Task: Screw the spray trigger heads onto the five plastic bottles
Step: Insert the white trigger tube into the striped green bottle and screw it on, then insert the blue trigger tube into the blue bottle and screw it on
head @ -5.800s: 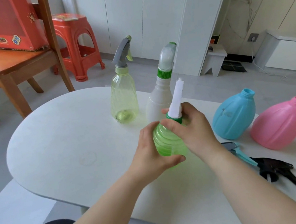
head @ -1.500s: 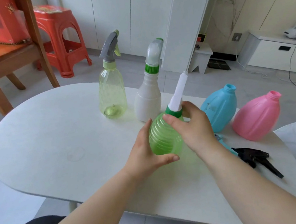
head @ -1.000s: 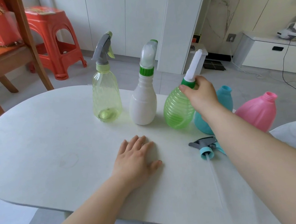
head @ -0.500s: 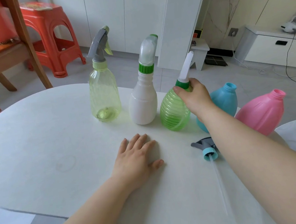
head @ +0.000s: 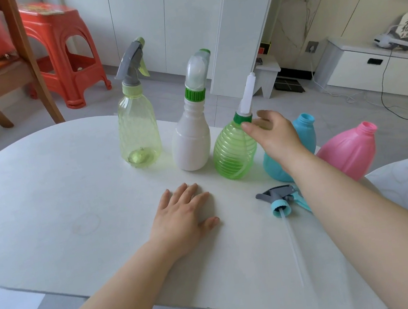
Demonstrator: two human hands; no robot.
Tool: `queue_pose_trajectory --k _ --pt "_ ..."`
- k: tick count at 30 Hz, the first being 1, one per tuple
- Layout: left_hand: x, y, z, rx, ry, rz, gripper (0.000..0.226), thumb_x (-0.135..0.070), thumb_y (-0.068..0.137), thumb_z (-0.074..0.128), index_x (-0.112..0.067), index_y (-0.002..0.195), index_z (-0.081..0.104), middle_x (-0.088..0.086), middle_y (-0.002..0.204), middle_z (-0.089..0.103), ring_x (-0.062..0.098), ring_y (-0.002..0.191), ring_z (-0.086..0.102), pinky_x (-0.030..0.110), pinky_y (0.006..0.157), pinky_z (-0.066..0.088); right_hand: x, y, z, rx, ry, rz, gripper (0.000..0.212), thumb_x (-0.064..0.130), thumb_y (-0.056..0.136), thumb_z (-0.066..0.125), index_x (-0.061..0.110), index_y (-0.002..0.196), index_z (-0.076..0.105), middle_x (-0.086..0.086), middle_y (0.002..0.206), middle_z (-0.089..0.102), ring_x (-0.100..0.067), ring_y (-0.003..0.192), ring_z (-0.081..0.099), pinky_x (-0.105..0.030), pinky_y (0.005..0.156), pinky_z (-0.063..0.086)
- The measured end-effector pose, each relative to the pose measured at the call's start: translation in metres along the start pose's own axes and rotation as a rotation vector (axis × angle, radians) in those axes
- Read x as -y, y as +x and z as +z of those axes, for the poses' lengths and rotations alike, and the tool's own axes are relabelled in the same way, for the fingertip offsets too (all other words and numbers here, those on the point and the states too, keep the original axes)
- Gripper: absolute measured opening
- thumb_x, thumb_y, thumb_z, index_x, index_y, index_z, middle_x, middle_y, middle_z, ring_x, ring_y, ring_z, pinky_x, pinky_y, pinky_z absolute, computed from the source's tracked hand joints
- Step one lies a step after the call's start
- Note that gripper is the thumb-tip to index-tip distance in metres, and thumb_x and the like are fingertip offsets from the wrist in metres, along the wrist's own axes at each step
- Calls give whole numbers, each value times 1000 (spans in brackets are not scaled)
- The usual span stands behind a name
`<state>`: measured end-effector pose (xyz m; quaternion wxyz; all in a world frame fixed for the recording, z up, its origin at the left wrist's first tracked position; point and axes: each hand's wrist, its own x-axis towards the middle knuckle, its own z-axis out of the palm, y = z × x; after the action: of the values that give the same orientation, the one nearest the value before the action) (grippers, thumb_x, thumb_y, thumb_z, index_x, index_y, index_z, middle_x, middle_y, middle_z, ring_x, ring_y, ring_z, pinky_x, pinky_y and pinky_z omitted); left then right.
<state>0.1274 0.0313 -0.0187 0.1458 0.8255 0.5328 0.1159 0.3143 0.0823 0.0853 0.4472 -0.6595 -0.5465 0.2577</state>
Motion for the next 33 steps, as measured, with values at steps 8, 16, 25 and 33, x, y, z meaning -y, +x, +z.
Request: queue_pose_trajectory --k 8,16,25,33 --pt "-3 -5 -3 22 18 -13 60 -57 86 33 -29 137 23 -4 153 15 13 142 4 34 114 -4 -29 -55 -36 -61 -536 40 30 31 78 60 9 98 53 -4 96 57 -22 86 51 -23 68 31" --pt "-4 -20 -8 45 35 -8 59 -55 86 33 -30 138 21 -6 153 13 12 142 4 33 114 -2 -47 -74 -21 115 -970 250 66 57 72 56 6 113 46 -12 122 52 -30 116 46 -33 84 40" --pt "-3 -23 -9 38 30 0 58 -55 86 34 -30 138 22 -7 153 13 12 142 4 32 114 -2 -40 -75 -15 160 -1031 282 39 39 75 59 11 101 55 -6 109 62 -25 103 58 -25 64 36" --pt "-3 -25 -12 29 18 7 57 -54 87 35 -30 138 23 -7 153 14 11 142 5 31 114 -1 -32 -77 -50 142 -382 330 29 25 78 62 13 56 47 -2 55 52 -17 45 48 -22 42 35"
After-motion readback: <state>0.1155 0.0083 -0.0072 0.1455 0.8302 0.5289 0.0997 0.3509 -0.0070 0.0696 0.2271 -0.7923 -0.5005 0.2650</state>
